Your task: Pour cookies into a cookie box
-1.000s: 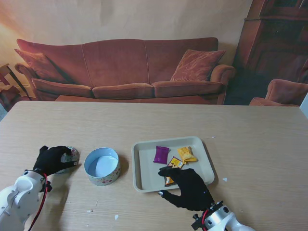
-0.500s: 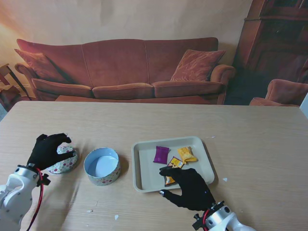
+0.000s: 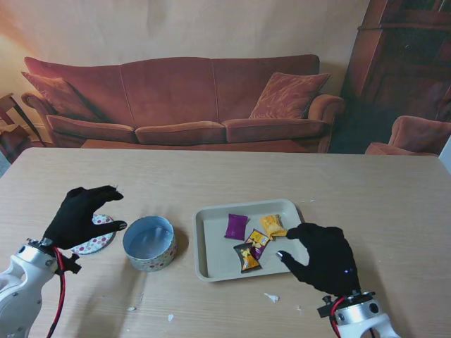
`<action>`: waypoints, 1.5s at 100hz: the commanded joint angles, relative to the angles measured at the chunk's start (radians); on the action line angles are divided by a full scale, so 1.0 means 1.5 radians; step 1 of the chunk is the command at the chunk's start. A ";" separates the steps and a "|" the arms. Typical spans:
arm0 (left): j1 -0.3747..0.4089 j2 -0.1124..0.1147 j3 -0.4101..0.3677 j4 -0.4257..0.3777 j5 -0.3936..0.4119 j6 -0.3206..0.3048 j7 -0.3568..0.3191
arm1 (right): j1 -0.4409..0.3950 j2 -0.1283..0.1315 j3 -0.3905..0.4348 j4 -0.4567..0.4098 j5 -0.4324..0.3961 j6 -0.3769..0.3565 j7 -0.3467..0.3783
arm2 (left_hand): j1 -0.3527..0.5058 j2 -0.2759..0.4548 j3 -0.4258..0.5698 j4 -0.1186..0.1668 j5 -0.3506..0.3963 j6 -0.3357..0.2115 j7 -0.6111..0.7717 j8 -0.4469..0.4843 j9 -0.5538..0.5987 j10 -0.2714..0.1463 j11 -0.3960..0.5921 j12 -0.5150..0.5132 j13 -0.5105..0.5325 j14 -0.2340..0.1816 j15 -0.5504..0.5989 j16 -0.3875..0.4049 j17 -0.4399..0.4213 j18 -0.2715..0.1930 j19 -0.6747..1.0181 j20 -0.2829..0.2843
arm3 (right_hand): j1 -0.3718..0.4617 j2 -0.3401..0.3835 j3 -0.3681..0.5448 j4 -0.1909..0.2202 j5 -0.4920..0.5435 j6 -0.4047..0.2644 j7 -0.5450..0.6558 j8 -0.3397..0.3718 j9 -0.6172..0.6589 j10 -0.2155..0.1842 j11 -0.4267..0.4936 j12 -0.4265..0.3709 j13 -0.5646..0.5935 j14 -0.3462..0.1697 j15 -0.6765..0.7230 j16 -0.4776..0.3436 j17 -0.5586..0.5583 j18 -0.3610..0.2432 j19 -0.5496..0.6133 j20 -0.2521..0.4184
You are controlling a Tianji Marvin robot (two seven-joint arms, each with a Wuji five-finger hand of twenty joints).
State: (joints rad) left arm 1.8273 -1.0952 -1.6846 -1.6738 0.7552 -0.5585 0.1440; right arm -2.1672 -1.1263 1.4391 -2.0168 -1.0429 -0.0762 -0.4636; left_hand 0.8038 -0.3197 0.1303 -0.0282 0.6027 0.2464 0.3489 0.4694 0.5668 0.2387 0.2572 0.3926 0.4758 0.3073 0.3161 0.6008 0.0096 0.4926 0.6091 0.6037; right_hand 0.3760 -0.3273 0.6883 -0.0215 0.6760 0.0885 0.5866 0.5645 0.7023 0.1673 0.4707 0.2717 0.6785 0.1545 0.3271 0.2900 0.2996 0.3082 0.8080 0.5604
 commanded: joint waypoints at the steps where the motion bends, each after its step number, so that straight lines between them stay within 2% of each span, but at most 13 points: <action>1: 0.017 -0.004 0.003 -0.022 -0.014 -0.003 -0.023 | -0.004 0.002 0.011 -0.005 0.004 0.012 0.009 | 0.028 0.013 -0.025 0.004 -0.013 0.007 -0.018 -0.008 -0.004 0.004 -0.009 -0.006 0.004 0.004 -0.013 -0.009 -0.017 0.010 -0.030 -0.019 | -0.014 -0.023 0.017 -0.010 0.012 -0.020 0.038 0.038 0.006 -0.006 0.006 0.006 0.013 -0.006 0.015 0.008 -0.004 -0.011 0.020 -0.003; 8: 0.024 -0.004 0.008 -0.033 -0.002 -0.017 -0.014 | 0.004 0.000 0.020 0.000 0.016 0.026 0.025 | 0.030 0.013 -0.026 0.004 -0.008 0.002 -0.019 -0.007 0.006 -0.001 -0.006 -0.004 0.011 0.001 -0.012 -0.009 -0.010 0.009 -0.031 -0.020 | -0.012 -0.039 0.017 -0.011 0.008 -0.021 0.037 0.049 -0.001 -0.006 0.009 0.008 0.010 -0.006 0.017 0.009 -0.005 -0.016 0.024 -0.002; 15: 0.030 -0.008 0.018 -0.041 0.022 -0.028 0.023 | 0.015 -0.001 0.025 0.006 0.038 0.042 0.053 | 0.027 0.008 -0.030 0.003 0.006 -0.001 -0.012 0.000 0.029 -0.003 -0.003 -0.001 0.033 0.003 -0.005 -0.005 0.007 0.023 0.003 0.002 | -0.010 -0.081 0.033 -0.012 -0.017 -0.021 0.018 0.065 -0.023 -0.008 0.017 0.012 -0.003 -0.008 0.021 0.011 -0.013 -0.025 0.027 -0.002; 18: 0.035 -0.009 0.022 -0.048 0.018 -0.030 0.024 | 0.020 -0.001 0.028 0.008 0.051 0.047 0.074 | 0.027 0.008 -0.029 0.003 0.005 0.000 -0.013 0.000 0.029 0.000 -0.004 -0.001 0.032 0.004 -0.006 -0.005 0.006 0.023 0.006 0.004 | -0.004 -0.105 0.041 -0.013 -0.040 -0.015 0.005 0.066 -0.041 -0.008 0.018 0.013 -0.015 -0.010 0.019 0.010 -0.023 -0.032 0.023 -0.003; 27: 0.048 -0.011 0.033 -0.063 -0.001 -0.036 0.020 | 0.035 0.002 0.033 0.013 0.068 0.073 0.126 | 0.031 0.009 -0.027 0.004 0.003 0.001 -0.015 -0.001 0.025 -0.002 -0.004 -0.001 0.027 0.003 -0.006 -0.005 -0.002 0.017 0.006 0.005 | -0.003 -0.129 0.046 -0.015 -0.096 -0.011 -0.008 0.078 -0.095 -0.019 0.041 0.023 -0.051 -0.024 0.021 0.015 -0.043 -0.057 0.013 0.002; 36: 0.054 -0.016 0.049 -0.070 0.012 -0.046 0.054 | 0.062 0.005 0.027 0.034 0.074 0.093 0.153 | 0.029 0.003 -0.027 0.003 0.012 -0.001 -0.009 0.002 0.038 -0.001 0.001 0.002 0.037 0.003 0.000 -0.002 0.004 0.024 0.012 0.008 | 0.002 -0.154 0.053 -0.017 -0.115 -0.004 -0.005 0.081 -0.113 -0.018 0.050 0.026 -0.064 -0.026 0.026 0.017 -0.049 -0.063 0.006 0.006; 47: 0.065 -0.018 0.059 -0.085 0.009 -0.049 0.059 | 0.090 0.012 0.019 0.057 0.048 0.120 0.176 | 0.029 0.002 -0.025 0.003 0.012 0.000 -0.007 0.003 0.038 -0.002 0.000 0.001 0.035 0.003 -0.002 -0.003 -0.002 0.024 0.008 0.005 | -0.015 -0.150 0.055 -0.019 -0.123 -0.003 -0.007 0.078 -0.114 -0.022 0.055 0.027 -0.061 -0.029 0.031 0.018 -0.041 -0.065 0.005 0.010; 67: 0.081 -0.017 0.062 -0.102 0.001 -0.058 0.049 | 0.149 0.015 -0.012 0.116 0.044 0.161 0.188 | 0.026 0.003 -0.022 0.002 0.012 0.000 -0.007 0.003 0.039 -0.003 -0.002 0.001 0.035 0.002 -0.004 -0.004 -0.003 0.022 -0.006 -0.007 | -0.019 -0.142 0.052 -0.021 -0.135 0.014 -0.020 0.063 -0.115 -0.021 0.058 0.026 -0.063 -0.027 0.033 0.017 -0.039 -0.066 0.003 0.013; 82: 0.088 -0.017 0.062 -0.106 -0.008 -0.059 0.038 | 0.193 0.018 -0.037 0.163 0.062 0.186 0.212 | 0.026 0.000 -0.021 0.002 0.013 0.000 -0.007 0.002 0.040 -0.001 -0.002 0.001 0.035 0.004 -0.004 -0.004 -0.003 0.021 -0.009 -0.010 | -0.012 -0.162 0.061 -0.020 -0.162 0.029 -0.039 0.030 -0.142 -0.020 0.065 0.029 -0.081 -0.031 0.036 0.017 -0.049 -0.074 -0.002 0.018; 97: 0.086 -0.013 0.061 -0.106 0.018 -0.056 0.038 | 0.232 0.019 -0.059 0.202 0.064 0.210 0.219 | 0.024 0.003 -0.019 0.001 0.015 -0.002 -0.008 0.002 0.043 -0.001 -0.003 0.001 0.039 0.003 -0.004 -0.004 0.000 0.021 -0.009 -0.012 | -0.014 -0.172 0.071 -0.021 -0.169 0.032 -0.030 0.024 -0.149 -0.017 0.070 0.030 -0.082 -0.031 0.039 0.017 -0.046 -0.076 -0.001 0.020; 105: 0.085 -0.012 0.064 -0.106 0.013 -0.054 0.031 | 0.249 0.019 -0.069 0.215 0.071 0.226 0.224 | 0.025 0.002 -0.018 0.001 0.016 -0.002 -0.006 0.002 0.045 -0.001 -0.002 0.001 0.041 0.004 -0.002 -0.003 0.002 0.020 -0.009 -0.013 | -0.004 -0.180 0.083 -0.021 -0.169 0.034 -0.023 0.021 -0.150 -0.017 0.074 0.031 -0.083 -0.031 0.042 0.017 -0.046 -0.076 0.000 0.021; 126: 0.080 -0.010 0.064 -0.101 0.029 -0.053 0.032 | 0.288 0.023 -0.086 0.239 0.087 0.239 0.267 | 0.023 0.004 -0.018 0.001 0.020 -0.003 -0.002 0.004 0.053 -0.005 0.003 0.004 0.048 0.004 0.003 0.000 0.008 0.020 0.000 -0.012 | 0.017 -0.204 0.124 -0.023 -0.170 0.031 -0.003 0.010 -0.154 -0.018 0.078 0.031 -0.087 -0.032 0.045 0.015 -0.050 -0.078 -0.001 0.020; 150: 0.079 -0.010 0.063 -0.103 0.023 -0.056 0.027 | 0.337 0.028 -0.118 0.279 0.085 0.244 0.291 | 0.022 0.007 -0.018 0.000 0.028 -0.008 0.006 0.007 0.065 -0.008 0.006 0.006 0.057 0.004 0.009 0.002 0.012 0.021 0.009 -0.011 | 0.020 -0.199 0.137 -0.024 -0.169 0.043 0.002 0.005 -0.152 -0.015 0.081 0.032 -0.083 -0.033 0.048 0.016 -0.044 -0.078 0.001 0.021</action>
State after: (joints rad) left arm 1.9447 -1.1093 -1.5895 -1.8235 0.7865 -0.6411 0.1979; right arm -1.6747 -1.0813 1.2689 -1.6085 -0.9048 0.2937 -0.0511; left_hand 0.8288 -0.3191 0.1148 -0.0281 0.6287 0.2460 0.3502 0.4716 0.6371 0.2448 0.2606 0.3943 0.5237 0.3166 0.3179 0.6008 0.0270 0.5079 0.6039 0.5928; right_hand 0.3776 -0.6071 0.8635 -0.0225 0.4489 0.1261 0.5758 0.5819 0.4993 0.1506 0.5738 0.3092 0.5617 0.1191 0.3686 0.3023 0.2368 0.2066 0.8158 0.5782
